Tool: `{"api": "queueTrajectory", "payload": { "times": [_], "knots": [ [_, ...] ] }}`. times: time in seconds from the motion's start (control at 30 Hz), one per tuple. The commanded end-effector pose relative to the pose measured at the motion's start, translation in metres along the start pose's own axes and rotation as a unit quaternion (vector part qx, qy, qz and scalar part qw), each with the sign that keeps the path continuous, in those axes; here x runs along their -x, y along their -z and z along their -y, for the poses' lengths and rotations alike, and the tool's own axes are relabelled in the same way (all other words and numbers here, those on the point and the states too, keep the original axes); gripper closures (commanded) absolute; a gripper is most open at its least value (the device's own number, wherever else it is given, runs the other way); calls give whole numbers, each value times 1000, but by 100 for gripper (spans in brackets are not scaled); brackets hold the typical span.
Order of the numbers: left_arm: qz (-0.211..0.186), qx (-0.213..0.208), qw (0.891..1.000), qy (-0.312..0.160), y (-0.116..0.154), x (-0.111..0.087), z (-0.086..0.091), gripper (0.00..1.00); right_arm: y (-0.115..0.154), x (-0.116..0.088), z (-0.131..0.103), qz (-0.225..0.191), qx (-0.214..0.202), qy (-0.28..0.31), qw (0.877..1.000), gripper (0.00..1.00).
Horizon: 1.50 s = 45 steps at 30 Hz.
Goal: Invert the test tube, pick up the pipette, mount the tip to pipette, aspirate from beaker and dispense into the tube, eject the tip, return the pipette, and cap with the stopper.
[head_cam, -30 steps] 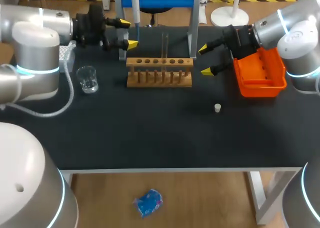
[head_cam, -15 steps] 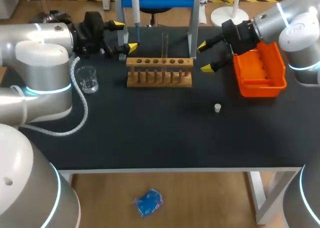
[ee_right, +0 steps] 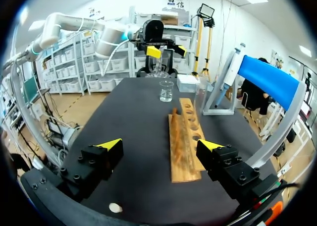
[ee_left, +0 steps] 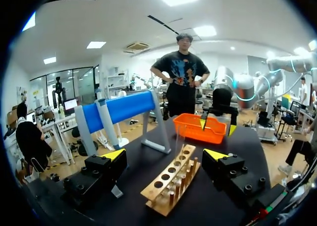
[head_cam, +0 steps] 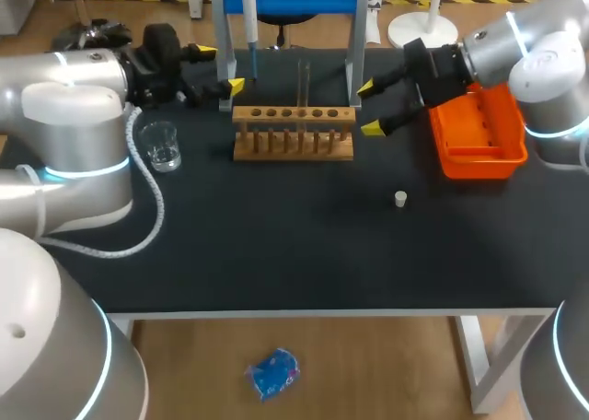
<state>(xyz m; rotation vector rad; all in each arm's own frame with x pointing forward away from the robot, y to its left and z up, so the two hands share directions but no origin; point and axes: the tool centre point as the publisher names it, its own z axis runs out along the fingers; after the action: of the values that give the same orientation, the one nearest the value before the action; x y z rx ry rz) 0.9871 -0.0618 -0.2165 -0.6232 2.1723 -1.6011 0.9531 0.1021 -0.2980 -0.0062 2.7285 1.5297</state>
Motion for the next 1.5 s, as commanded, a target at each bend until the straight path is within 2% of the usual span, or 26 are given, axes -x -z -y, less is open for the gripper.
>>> {"api": "queueTrajectory", "payload": {
  "times": [0.03, 0.27, 0.37, 0.9, 0.93, 1.2, 1.3, 1.5],
  "knots": [
    [-23, 13, 1000, 3, 31, 5, 0, 0, 4, -27, -6, 40, 2, -10, 999, 0],
    [-3, 31, 999, 11, 60, 22, -14, 0, 14, -43, -22, 58, 11, -12, 998, 0],
    [24, 36, 999, -12, 73, 31, -19, 0, 16, -43, -25, 53, 11, -9, 998, 0],
    [24, 36, 999, -12, 73, 31, -19, 0, 16, -43, -25, 53, 11, -9, 998, 0],
    [15, 41, 999, -9, 73, 33, -19, 0, 16, -43, -25, 53, 11, -9, 998, 0],
    [-2, 61, 998, 13, 113, 60, -27, 0, 16, -43, -25, 53, 11, -9, 998, 0],
    [-2, 67, 997, 24, 126, 68, -33, 0, 14, -58, -23, 65, 4, -13, 998, 0],
    [13, 68, 996, 48, 153, 87, -43, 0, 10, -90, -20, 64, 0, -15, 998, 0]
  ]
}}
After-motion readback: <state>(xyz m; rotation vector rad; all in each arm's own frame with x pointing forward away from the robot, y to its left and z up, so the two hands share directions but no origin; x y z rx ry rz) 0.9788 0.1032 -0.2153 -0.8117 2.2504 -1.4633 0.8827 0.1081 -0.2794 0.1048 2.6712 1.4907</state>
